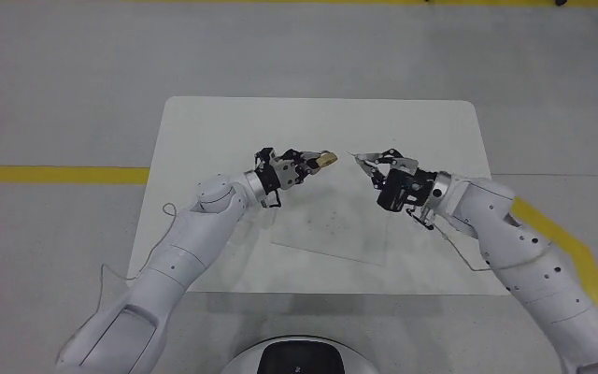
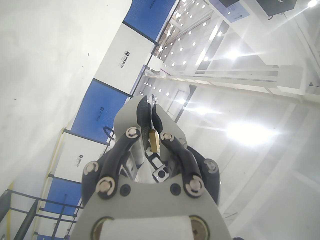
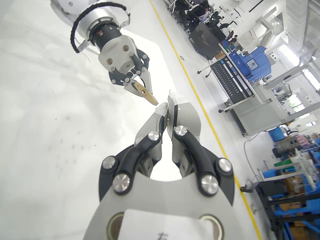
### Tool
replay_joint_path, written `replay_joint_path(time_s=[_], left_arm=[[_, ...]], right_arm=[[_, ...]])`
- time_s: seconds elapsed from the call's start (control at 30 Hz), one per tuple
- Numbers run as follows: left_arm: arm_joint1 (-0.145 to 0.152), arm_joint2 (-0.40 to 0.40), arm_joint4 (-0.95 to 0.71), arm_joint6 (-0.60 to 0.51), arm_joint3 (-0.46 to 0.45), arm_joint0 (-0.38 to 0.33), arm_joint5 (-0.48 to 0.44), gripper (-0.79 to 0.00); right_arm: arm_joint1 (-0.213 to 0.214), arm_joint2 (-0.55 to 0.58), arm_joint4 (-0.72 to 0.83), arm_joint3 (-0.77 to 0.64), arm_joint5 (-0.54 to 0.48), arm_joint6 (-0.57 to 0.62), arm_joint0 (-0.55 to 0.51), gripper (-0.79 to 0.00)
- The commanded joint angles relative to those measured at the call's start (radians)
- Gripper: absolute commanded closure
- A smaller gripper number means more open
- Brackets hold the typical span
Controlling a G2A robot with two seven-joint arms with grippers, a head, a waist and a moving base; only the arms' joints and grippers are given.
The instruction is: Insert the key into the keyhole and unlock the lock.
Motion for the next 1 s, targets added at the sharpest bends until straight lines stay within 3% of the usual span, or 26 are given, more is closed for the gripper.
replay_joint_path(time_s=[0.0,0.37,0.97], left_arm=[[0.001,-0.003,0.007,0.009,-0.018,0.012,0.009,0.000],[-0.005,0.008,0.093,0.078,-0.057,0.032,-0.021,0.000],[-0.018,-0.001,0.154,0.121,-0.056,0.028,-0.044,0.000]], right_arm=[[0.009,0.017,-0.084,-0.054,0.005,0.058,-0.028,0.000],[0.009,0.011,-0.317,-0.251,0.004,0.385,-0.108,0.000],[-0.039,-0.077,-0.427,-0.286,0.000,0.522,-0.084,0.000]])
